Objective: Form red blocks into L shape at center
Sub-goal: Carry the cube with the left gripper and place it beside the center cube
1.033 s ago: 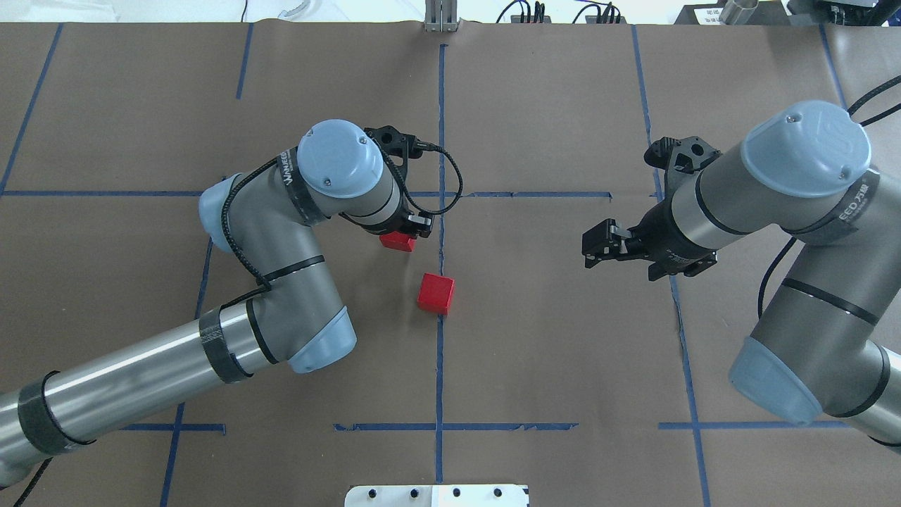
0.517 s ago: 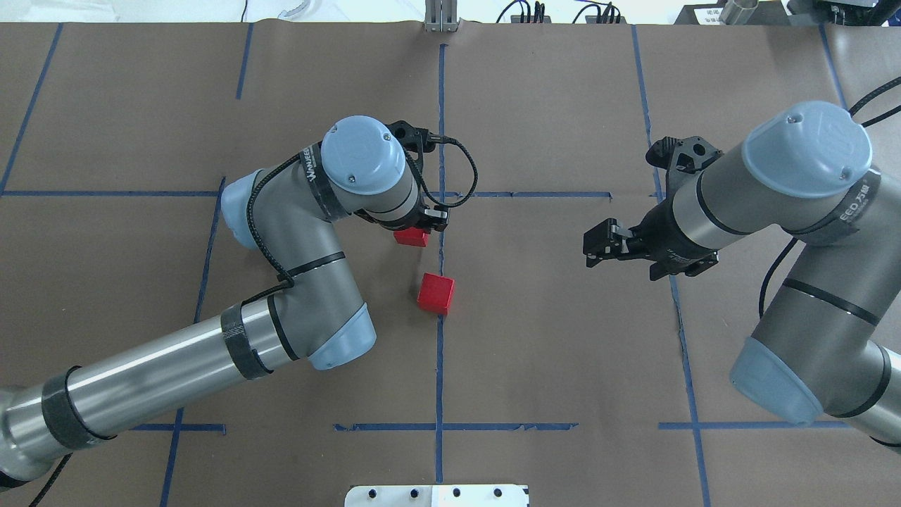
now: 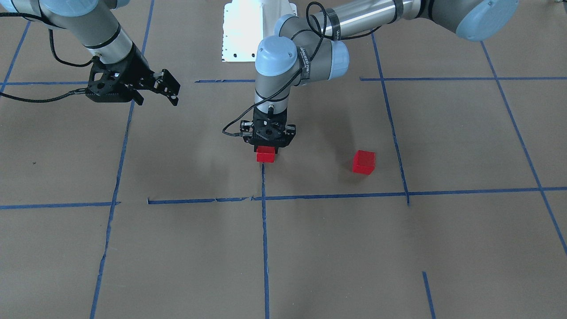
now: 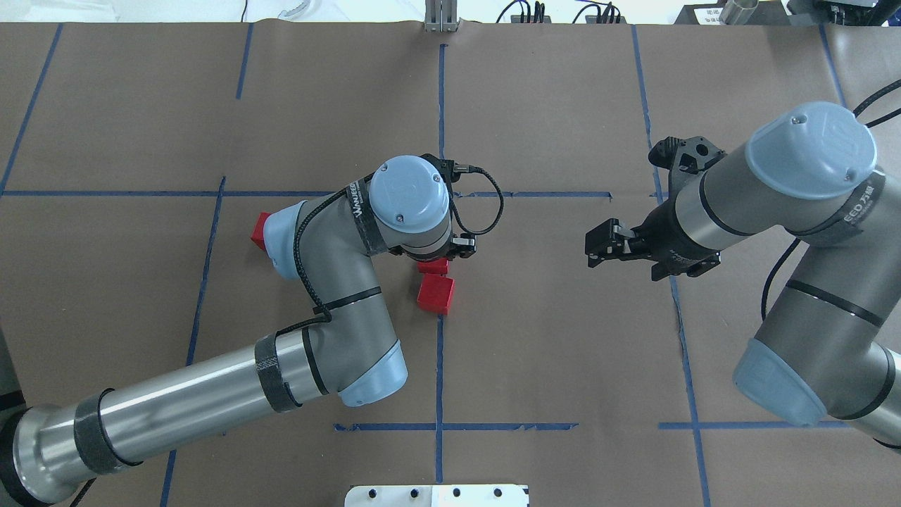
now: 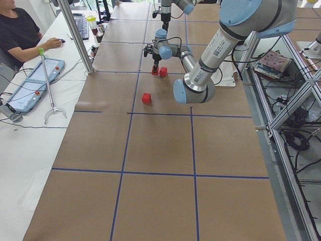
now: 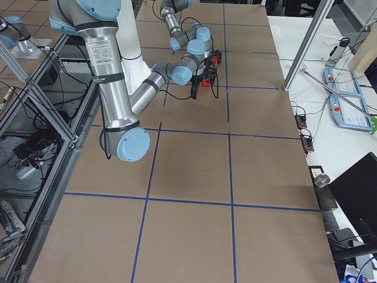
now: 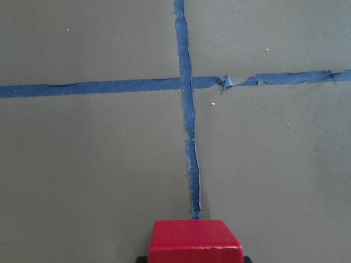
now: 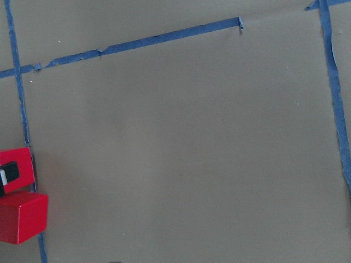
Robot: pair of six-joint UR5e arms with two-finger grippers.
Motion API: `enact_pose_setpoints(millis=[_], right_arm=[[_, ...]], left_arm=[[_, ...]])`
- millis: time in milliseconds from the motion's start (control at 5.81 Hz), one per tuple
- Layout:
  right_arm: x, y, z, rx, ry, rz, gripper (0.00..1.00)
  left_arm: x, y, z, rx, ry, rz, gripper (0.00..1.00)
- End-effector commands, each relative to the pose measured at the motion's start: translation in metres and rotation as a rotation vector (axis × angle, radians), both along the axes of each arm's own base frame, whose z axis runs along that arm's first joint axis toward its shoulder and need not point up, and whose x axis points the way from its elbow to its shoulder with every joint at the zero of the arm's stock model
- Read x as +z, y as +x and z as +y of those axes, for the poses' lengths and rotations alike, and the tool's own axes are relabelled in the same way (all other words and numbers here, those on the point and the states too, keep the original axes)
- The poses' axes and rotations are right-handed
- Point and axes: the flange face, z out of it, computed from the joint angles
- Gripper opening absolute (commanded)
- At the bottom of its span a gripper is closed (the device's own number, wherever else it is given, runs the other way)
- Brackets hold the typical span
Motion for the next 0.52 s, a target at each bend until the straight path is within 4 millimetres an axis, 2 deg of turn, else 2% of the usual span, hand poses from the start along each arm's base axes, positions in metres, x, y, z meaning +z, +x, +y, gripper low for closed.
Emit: enact_pose_setpoints(millis=[0,344], right_arm=[[-0.0004,0.0003,0.0002,0.002,-0.003,-0.001,1.00],[0.0004,0.0004,0.0004,0.002,-0.004,0.000,1.00]], left_arm=[[-0.0047,-0.0007,0.0014,-0.002,-0.014,-0.019,0.00],[-0.0027,0.0064,0.0106,0.012,-0.016,-0.024,0.01]])
